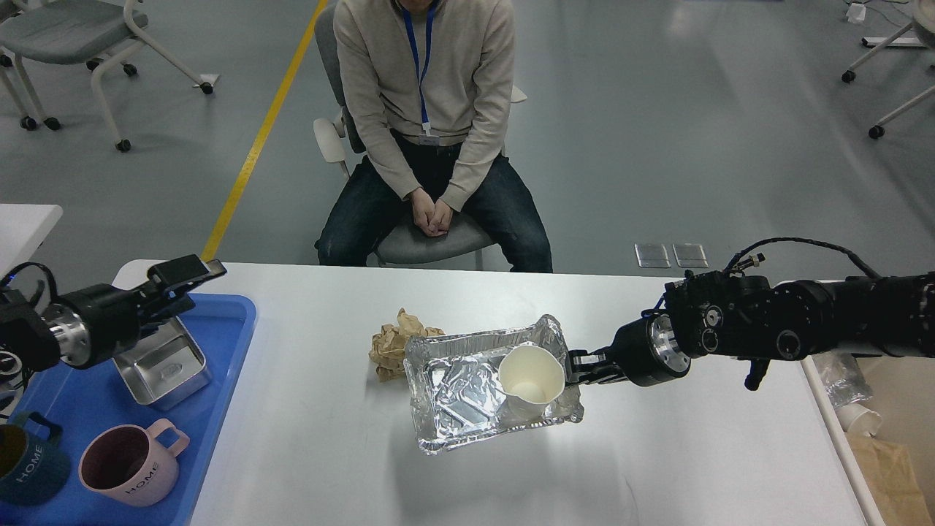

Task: Tidy desktop
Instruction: 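Withdraw the left gripper back over the blue tray, then reach the left gripper to the crumpled brown paper and grasp it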

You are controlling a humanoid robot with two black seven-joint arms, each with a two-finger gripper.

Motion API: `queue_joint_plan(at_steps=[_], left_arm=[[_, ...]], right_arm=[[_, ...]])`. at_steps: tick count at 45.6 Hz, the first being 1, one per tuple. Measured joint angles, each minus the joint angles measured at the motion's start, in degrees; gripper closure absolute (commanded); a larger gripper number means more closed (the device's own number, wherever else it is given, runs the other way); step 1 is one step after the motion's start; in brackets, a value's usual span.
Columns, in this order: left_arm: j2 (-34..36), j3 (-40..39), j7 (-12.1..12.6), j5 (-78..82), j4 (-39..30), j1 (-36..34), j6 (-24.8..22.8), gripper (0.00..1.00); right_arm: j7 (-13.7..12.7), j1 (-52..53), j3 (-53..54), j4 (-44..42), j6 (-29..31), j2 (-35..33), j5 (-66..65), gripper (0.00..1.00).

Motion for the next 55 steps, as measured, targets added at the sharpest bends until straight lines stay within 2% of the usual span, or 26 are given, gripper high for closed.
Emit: queue_joint_plan(at_steps=[19,33,55], left_arm=[[-17.1,5.4,-0.1,0.1,11.0,0.7,1.1,0.10],[-27.6,5.2,-0.2,0.0,21.3,3.6,1.8,0.05],[-40.3,6.0,-0.3,0.0,30.0,4.2,1.5,0.04]], right_arm=[[0.1,0.0,-0.1,0.1,-0.2,-0.3,0.0,1.00],[0.1,0.0,0.1,0.2,-0.2,-1.1,0.0,1.00],[0.2,-0.2,0.3,0.2,-0.2,-2.1,-0.1,1.00]])
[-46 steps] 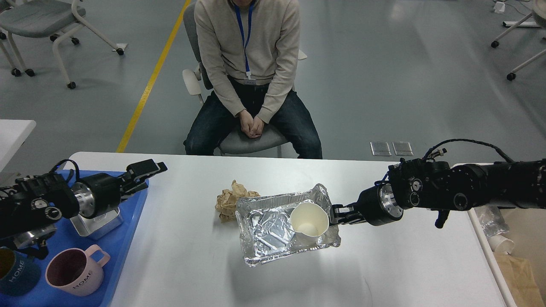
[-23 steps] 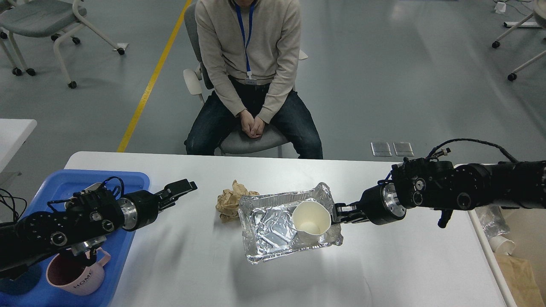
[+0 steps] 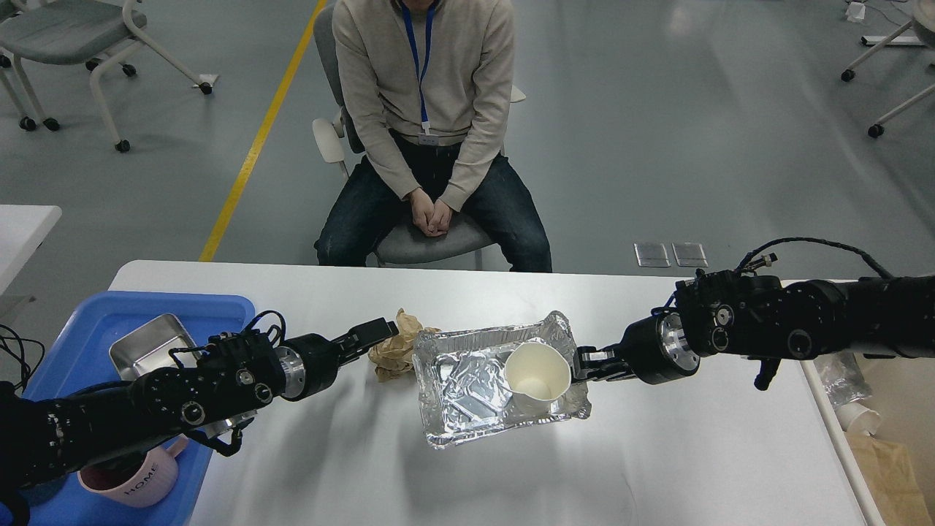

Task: Tidy desktop
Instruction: 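Reach the left gripper to the crumpled brown paper and grasp it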

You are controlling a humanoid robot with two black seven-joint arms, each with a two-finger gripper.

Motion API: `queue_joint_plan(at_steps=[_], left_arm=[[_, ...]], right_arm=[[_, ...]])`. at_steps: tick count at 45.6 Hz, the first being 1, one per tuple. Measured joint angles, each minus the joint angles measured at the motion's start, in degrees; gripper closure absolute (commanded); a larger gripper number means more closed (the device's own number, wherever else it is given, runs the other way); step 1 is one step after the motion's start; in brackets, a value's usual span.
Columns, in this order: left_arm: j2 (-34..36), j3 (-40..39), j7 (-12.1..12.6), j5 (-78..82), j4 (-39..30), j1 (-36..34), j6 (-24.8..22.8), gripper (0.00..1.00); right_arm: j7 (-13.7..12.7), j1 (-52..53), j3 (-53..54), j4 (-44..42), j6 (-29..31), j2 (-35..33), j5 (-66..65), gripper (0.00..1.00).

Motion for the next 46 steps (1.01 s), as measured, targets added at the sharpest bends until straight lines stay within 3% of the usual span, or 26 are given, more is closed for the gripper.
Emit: queue_joint_plan(at_steps=[17,40,46], left_arm=[[-2.7,0.0,0.9,-0.1,3.7,2.2,-0.8,0.08],[-6.6,-0.5,1.0,-0.8,8.9,3.7,-0.9,0.60],[-7.6,-0.7,0.7,-1.0,10.7,4.0,-1.0,0.78]], right_arm=[[0.1,0.0,0.1,0.7,0.0,-0.4,0.0,1.00],[0.1,0.1,0.5,1.6,0.0,-0.8,0.0,1.00],[0.1,0.2,0.7,2.0,-0.1,-1.6,0.0,1.00]])
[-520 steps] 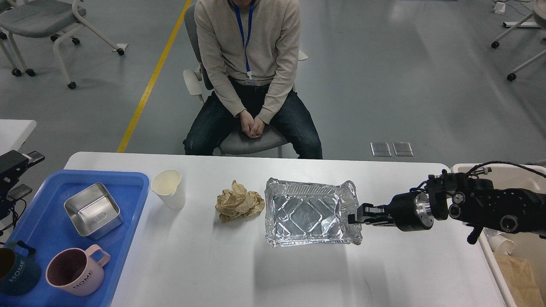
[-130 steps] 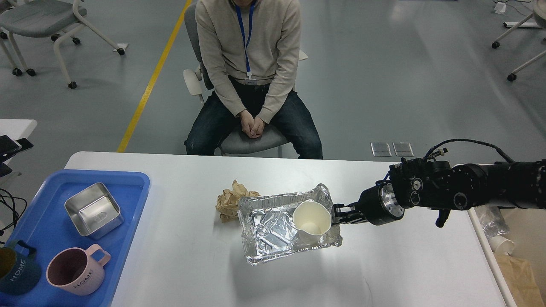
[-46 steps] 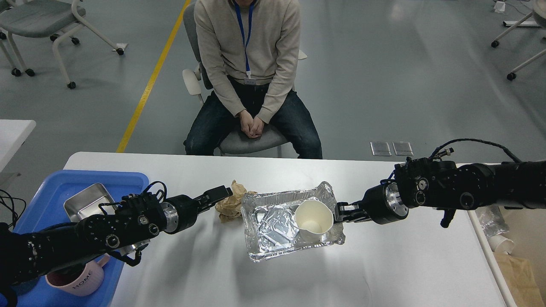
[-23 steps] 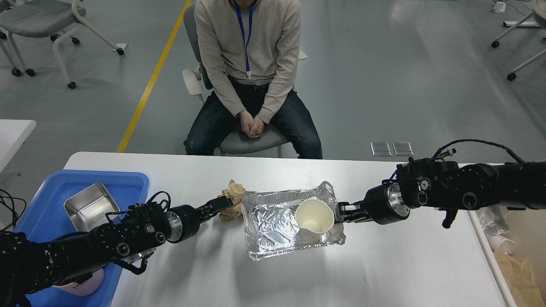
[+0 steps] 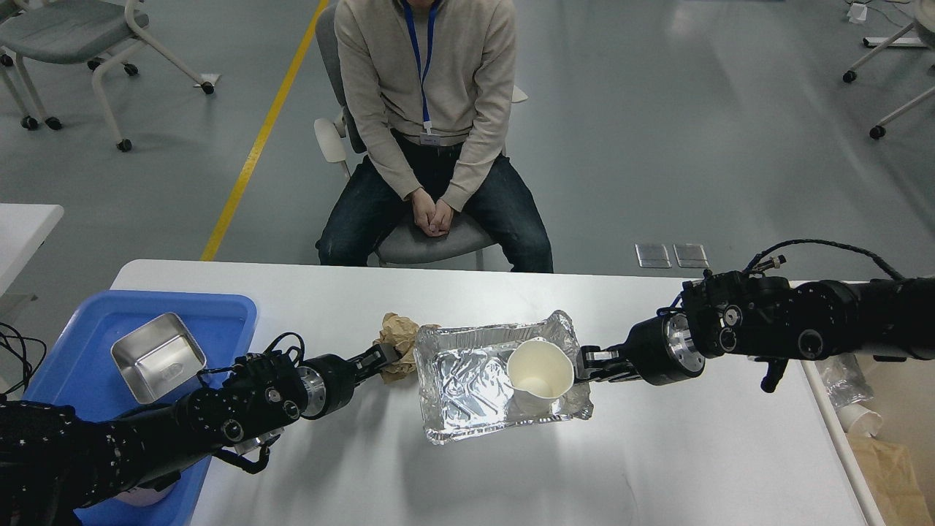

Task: Tidy desktop
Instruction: 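Reach the left gripper to the crumpled brown paper and grasp it, then lift the crumpled brown paper with the left gripper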

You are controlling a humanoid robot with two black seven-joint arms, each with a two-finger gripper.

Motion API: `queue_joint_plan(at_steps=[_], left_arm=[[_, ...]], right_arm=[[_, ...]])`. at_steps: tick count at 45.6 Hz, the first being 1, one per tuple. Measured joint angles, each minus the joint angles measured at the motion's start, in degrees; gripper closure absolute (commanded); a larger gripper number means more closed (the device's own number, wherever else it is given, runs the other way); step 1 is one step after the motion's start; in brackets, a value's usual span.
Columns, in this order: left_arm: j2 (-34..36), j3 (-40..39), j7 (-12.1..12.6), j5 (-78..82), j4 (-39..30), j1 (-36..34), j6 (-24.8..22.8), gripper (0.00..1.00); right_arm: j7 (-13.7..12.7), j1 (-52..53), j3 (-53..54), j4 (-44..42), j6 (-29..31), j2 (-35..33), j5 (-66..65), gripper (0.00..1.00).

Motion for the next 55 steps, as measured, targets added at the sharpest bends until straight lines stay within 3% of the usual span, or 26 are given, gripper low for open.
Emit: queue_joint_plan(at_steps=[7,21,34,43,55], left_arm=[[-0.5,-0.1,-0.6,-0.1,1.0,0.2,0.0,0.99],[-0.7,-1.1,-4.5,-0.5,0.9,0.2,0.2,1.00],[0.9,-1.6,-4.8,-0.5,-2.8,-0.6,0.8,1.00],[7.4,-1.9,-4.8,-0.4,-10.0,-2.2,1.5,1.00],[21.7,-1.3,-4.3,-0.4,-29.7,-5.7,6.7,1.00]], right_arm=[[0.0,0.0,0.0,0.4,0.0,-0.5,0.0,1.00],[0.0,0.1,0.0,0.4,-0.3,-0.6,0.0,1.00],[0.0,0.1,-0.2,0.4,-0.4,-0.8,0.0,1.00],[0.0,0.1,-0.3,0.4,-0.4,-0.8,0.0,1.00],[0.0,0.0,-0.4,0.3,-0.4,-0.7,-0.1,1.00]])
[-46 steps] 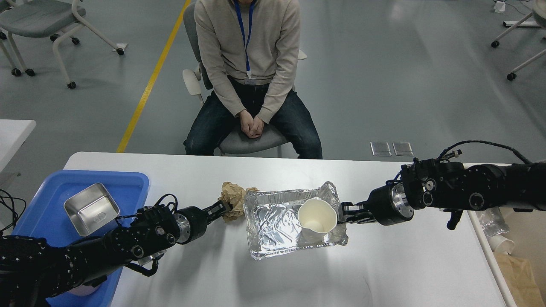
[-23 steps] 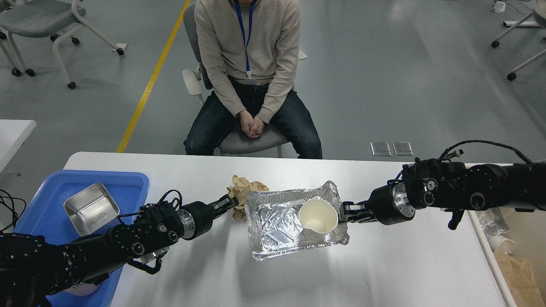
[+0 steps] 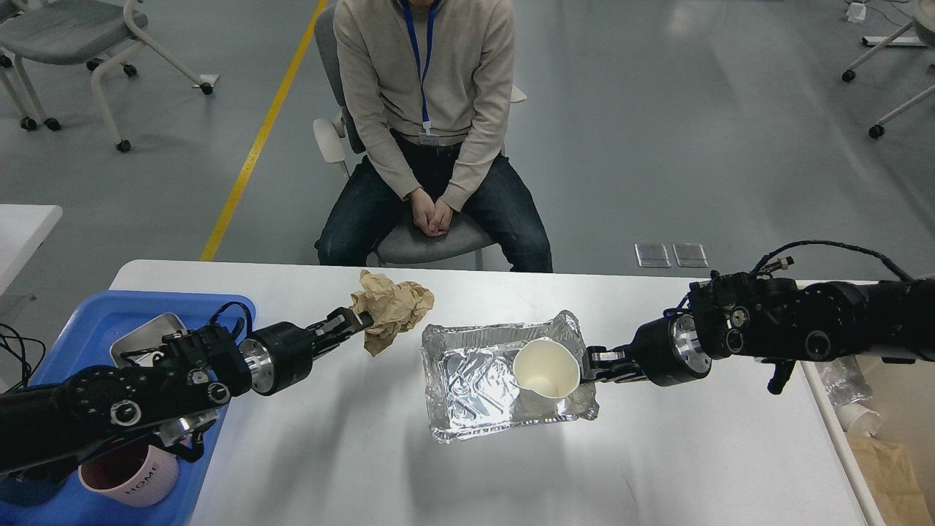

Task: Tidy desktop
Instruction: 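Lift the crumpled brown paper with the left gripper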

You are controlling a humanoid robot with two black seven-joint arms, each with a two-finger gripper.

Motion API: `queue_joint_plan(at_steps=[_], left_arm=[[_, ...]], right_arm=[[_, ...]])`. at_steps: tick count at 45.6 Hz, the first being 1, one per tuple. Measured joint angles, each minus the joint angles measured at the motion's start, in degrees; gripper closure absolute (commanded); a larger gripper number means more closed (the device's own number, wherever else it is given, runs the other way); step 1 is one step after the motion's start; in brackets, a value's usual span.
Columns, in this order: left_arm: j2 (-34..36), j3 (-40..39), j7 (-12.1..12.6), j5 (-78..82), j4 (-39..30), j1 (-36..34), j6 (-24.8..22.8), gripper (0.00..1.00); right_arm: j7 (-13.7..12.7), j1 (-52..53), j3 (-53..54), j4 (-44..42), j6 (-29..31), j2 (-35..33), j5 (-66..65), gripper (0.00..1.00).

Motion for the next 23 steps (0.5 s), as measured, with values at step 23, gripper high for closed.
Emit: queue_joint_plan(at_steps=[23], left_arm=[[21.6,1.2,0.2,0.8,-23.7,-8.0,2.0,1.00]], right_arm=[[-0.1,0.0,-0.1,0.0,-0.4,0.4,0.0,1.00]])
